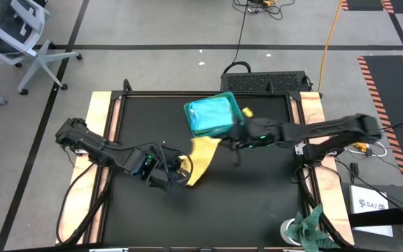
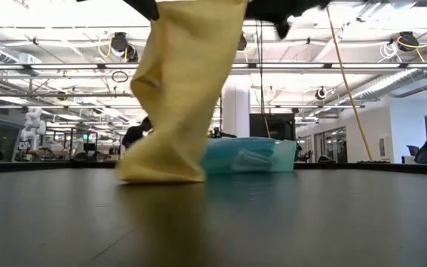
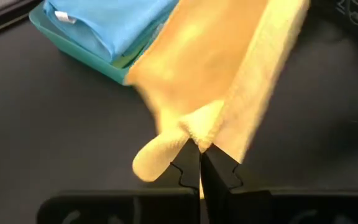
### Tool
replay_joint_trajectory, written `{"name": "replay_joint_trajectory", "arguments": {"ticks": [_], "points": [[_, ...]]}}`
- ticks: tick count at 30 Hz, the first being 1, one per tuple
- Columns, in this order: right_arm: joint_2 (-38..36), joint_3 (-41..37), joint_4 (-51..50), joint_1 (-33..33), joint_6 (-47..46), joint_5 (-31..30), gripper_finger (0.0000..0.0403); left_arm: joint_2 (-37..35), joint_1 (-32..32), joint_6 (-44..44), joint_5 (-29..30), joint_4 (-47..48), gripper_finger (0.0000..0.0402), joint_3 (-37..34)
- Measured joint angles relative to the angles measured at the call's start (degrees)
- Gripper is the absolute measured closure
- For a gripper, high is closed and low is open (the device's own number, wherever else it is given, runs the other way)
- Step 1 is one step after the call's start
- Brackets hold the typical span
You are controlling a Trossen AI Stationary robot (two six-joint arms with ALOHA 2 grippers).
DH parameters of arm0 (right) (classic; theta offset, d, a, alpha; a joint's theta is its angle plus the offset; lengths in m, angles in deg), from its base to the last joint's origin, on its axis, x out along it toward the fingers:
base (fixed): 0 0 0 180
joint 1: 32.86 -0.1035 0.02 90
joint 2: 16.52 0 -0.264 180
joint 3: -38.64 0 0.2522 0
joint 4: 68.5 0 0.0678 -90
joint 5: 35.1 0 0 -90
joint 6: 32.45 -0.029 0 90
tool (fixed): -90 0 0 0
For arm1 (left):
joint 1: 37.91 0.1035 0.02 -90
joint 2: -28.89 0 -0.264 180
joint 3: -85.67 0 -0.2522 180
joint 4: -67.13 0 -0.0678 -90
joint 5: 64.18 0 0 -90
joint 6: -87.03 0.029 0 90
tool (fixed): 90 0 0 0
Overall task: Fold microfiber towels
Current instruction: Fold the yellow microfiber towel
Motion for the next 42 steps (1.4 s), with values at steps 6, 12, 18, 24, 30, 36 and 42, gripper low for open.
{"name": "replay_joint_trajectory", "arguments": {"ticks": [6,12,18,24,30,36,42], "points": [[-11.45,0.0,-8.95,0.09,-0.25,-4.73,0.0402,0.0,2.51,3.03,1.38,-1.9,0.04,0.03],[-13.83,0.0,-12.89,0.17,0.13,-7.24,0.0403,0.0,5.5,9.25,3.69,-4.03,0.04,0.07],[-14.07,0.0,-13.02,1.82,6.58,-7.98,0.0403,-0.98,9.98,16.35,3.38,-3.92,0.04,-0.02],[-16.49,0.0,-13.94,6.35,11.01,-9.06,0.0403,-3.85,13.63,23.17,3.58,-6.23,0.0401,0.84],[-18.57,0.05,-14.17,9.49,9.78,-8.15,0.0403,-7.04,15.73,32.37,3.49,-11.67,0.0401,4.43],[-18.82,0.08,-17.62,8.43,7.69,-4.97,0.0403,-6.93,14.78,34.34,3.08,-11.98,0.0401,4.77],[-18.93,0.06,-21.95,8.31,6.1,-4.92,0.0403,-6.05,14.63,27.85,2.34,-7.66,0.0401,3.09]]}}
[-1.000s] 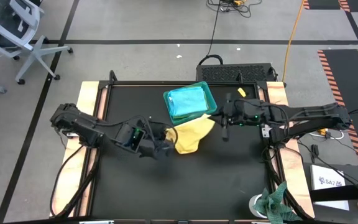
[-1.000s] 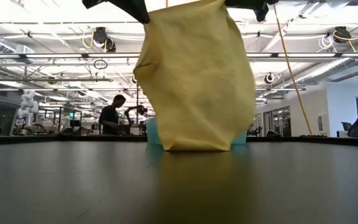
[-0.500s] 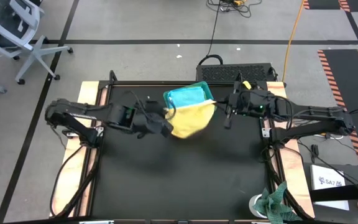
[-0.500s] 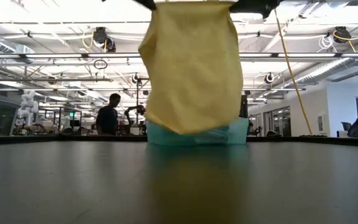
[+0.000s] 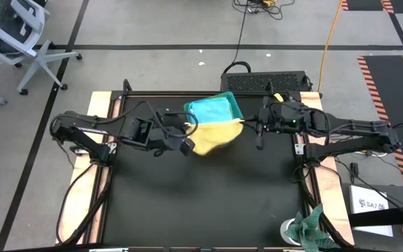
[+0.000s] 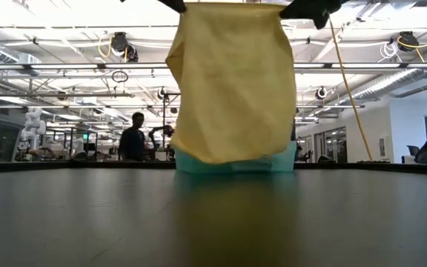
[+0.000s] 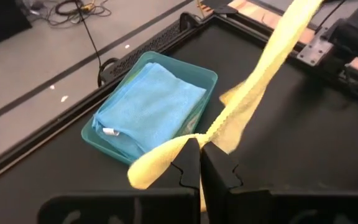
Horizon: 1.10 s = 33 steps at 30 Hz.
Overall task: Fold microfiber towels
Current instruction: Fold the yellow microfiber towel
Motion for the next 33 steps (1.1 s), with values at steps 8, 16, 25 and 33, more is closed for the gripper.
{"name": "replay_joint_trajectory", "arguments": {"ticks": [8,16,25,33], "points": [[0.02,0.0,-3.21,0.19,-2.08,5.09,0.0403,-0.15,0.31,-0.23,-0.26,0.15,0.0401,-0.49],[0.02,0.0,-2.7,5.64,7.8,3.32,0.0403,-0.15,3.93,2.43,-0.25,0.05,0.0401,-0.49],[0.04,0.0,-2.84,9.9,12.58,2.91,0.0403,-0.15,7.72,6.26,-0.65,0.04,0.0401,-0.47],[0.22,0.0,-8.63,7.82,5.72,6.03,0.0403,2.63,7.0,5.97,-5.02,1.52,0.0401,-0.45]]}}
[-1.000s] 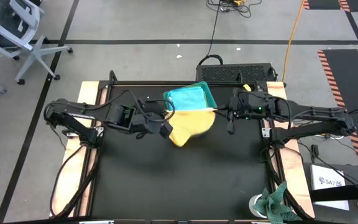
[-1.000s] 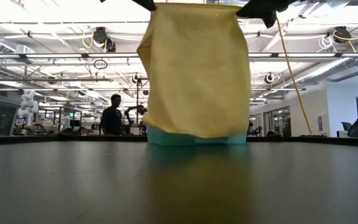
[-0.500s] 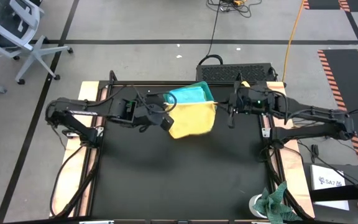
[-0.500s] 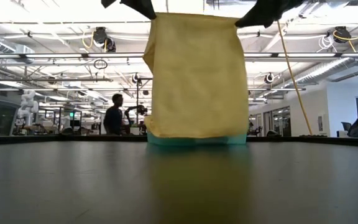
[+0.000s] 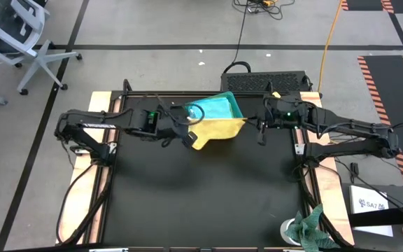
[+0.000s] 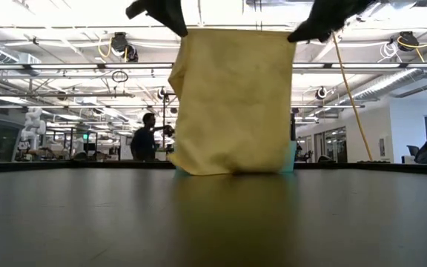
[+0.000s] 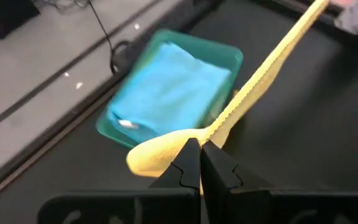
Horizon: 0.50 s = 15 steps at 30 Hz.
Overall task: Fold microfiber towels
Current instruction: Fold the yellow microfiber towel
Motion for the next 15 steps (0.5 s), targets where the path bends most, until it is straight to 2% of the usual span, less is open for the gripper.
{"name": "replay_joint_trajectory", "arguments": {"ticks": [5,10,15], "points": [[0.0,0.0,-7.59,-2.94,-5.28,0.61,0.0403,5.31,-1.46,-2.38,-3.66,1.0,0.0401,0.02],[0.0,-0.04,-11.99,-7.72,-11.25,5.27,0.0403,9.27,-3.83,-4.59,-10.22,0.78,0.0401,-0.02],[0.0,-0.09,-10.94,-12.93,-15.92,7.65,0.0403,10.1,-6.52,-8.86,-10.87,-0.14,0.0401,-0.02]]}}
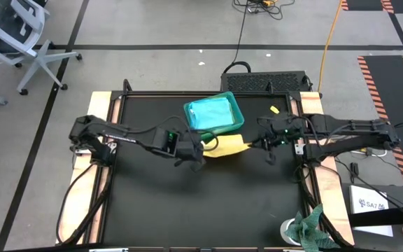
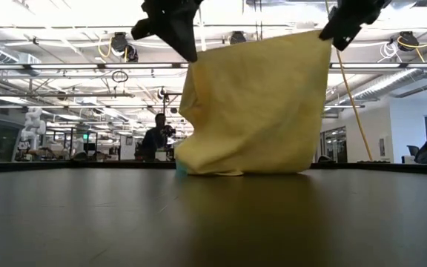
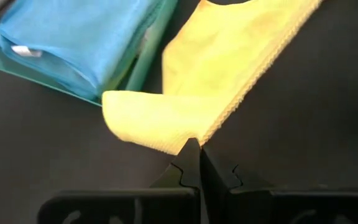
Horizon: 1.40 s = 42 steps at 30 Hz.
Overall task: Fold microfiber towels
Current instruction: Fold the yellow microfiber towel
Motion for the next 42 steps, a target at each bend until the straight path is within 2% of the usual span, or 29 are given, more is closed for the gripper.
{"name": "replay_joint_trajectory", "arguments": {"ticks": [6,10,16,22,25,35,42], "points": [[0.0,0.0,1.57,-5.3,-4.53,2.06,0.0403,-2.47,-3.85,-5.17,0.14,-0.48,0.0401,0.0],[-0.26,0.0,5.7,-7.59,-4.9,2.13,0.0403,-5.16,-5.7,-6.16,3.1,-0.28,0.0401,0.0],[-1.38,0.01,11.65,-7.07,-1.84,1.96,0.0403,-10.17,-6.18,-3.69,8.4,-0.41,0.0401,-0.02],[-2.04,0.04,13.5,-1.75,4.39,0.58,0.0403,-13.39,-3.31,1.97,11.27,-0.71,0.0401,-0.01],[-2.4,0.07,13.21,1.9,7.91,-0.99,0.0403,-13.55,-1.08,4.87,10.86,-0.45,0.0401,0.0],[-2.71,0.07,14.57,13.65,16.61,-0.78,0.0403,-13.5,6.23,13.54,9.3,-1.3,0.0401,0.0],[-2.91,0.07,15.72,15.52,16.18,0.55,0.0403,-12.79,8.18,15.8,6.62,-0.83,0.0401,0.09]]}}
